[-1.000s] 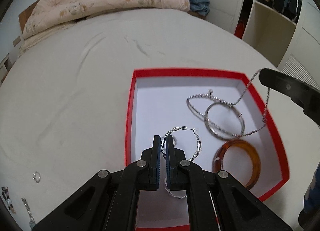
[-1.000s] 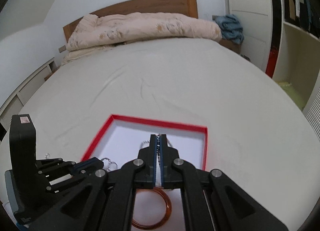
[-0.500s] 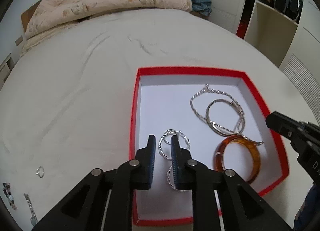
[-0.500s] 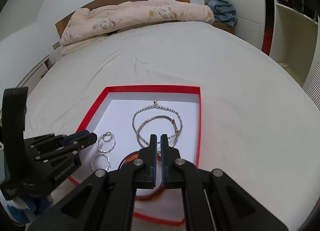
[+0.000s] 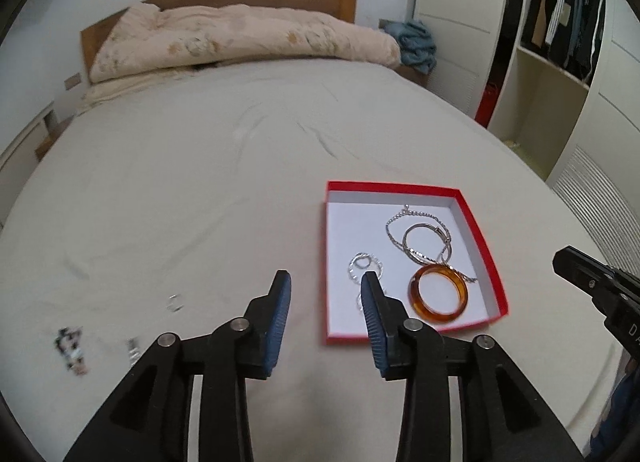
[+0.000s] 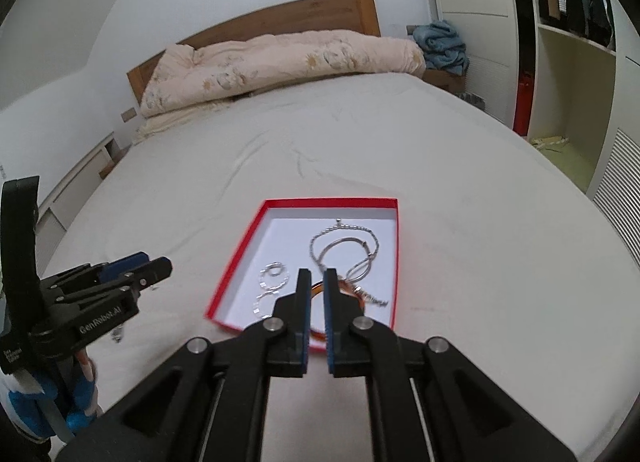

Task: Organize jewelry
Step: 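Lift both open tools from the red box toward the loose jewelry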

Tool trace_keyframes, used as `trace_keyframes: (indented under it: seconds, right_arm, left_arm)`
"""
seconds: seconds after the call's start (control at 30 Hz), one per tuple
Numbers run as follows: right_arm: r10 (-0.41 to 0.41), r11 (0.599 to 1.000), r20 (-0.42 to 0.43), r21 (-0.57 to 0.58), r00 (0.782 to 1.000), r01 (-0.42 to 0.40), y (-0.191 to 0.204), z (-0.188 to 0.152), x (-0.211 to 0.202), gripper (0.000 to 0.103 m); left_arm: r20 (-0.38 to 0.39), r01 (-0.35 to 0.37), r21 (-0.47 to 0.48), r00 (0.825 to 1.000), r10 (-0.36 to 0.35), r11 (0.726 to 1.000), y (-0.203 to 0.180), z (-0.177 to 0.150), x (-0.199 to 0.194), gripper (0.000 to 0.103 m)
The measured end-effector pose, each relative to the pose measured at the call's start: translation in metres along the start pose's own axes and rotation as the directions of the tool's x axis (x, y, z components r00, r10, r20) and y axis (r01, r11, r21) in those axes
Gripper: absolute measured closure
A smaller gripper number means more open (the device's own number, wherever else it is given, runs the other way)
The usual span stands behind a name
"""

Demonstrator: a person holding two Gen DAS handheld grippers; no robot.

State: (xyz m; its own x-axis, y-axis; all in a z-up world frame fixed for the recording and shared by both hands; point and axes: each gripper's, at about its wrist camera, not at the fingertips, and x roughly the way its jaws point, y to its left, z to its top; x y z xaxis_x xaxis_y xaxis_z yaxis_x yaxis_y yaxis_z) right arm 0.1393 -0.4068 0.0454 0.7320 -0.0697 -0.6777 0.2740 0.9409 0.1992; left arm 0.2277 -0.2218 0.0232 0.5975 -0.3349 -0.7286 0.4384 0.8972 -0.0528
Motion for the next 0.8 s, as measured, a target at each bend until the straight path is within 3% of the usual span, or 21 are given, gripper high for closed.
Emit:
trace_keyframes:
  seconds: [0.1,0.4,0.47,0.6,0.8]
  right_arm:
    - [0.015,1.000,0.015,-0.008,1.000,-0.015,0.013,-0.005,-0.030,0.079]
    - [0.063,0.998,0.063,-0.036,0.996,-0.060,0.057,-0.026,-0.114,0.078]
    - [0.077,0.996,0.077,-0.041,0.994,-0.074,0.067,-0.032,-0.133,0.078]
    - [0.095,0.994,0.094,-0.060,0.991,-0.090,0.087,-0.047,-0.164,0.060]
    - [0.136,0.987,0.091,-0.102,0.986,-0.127,0.118,-0.070,-0.197,0.059]
  left_arm:
    - [0.015,-0.023,-0.011,1.000,0.023,1.000,0.012,-0.010,-0.037,0.056]
    - [0.078,-0.118,-0.077,0.989,0.124,0.990,0.067,-0.048,-0.143,0.051]
    - [0.104,-0.153,-0.099,0.981,0.163,0.983,0.083,-0.057,-0.168,0.048]
    - [0.131,-0.210,-0.152,0.964,0.230,0.966,0.113,-0.080,-0.215,0.046]
    - [0.149,-0.262,-0.225,0.943,0.299,0.938,0.145,-0.121,-0.267,0.045]
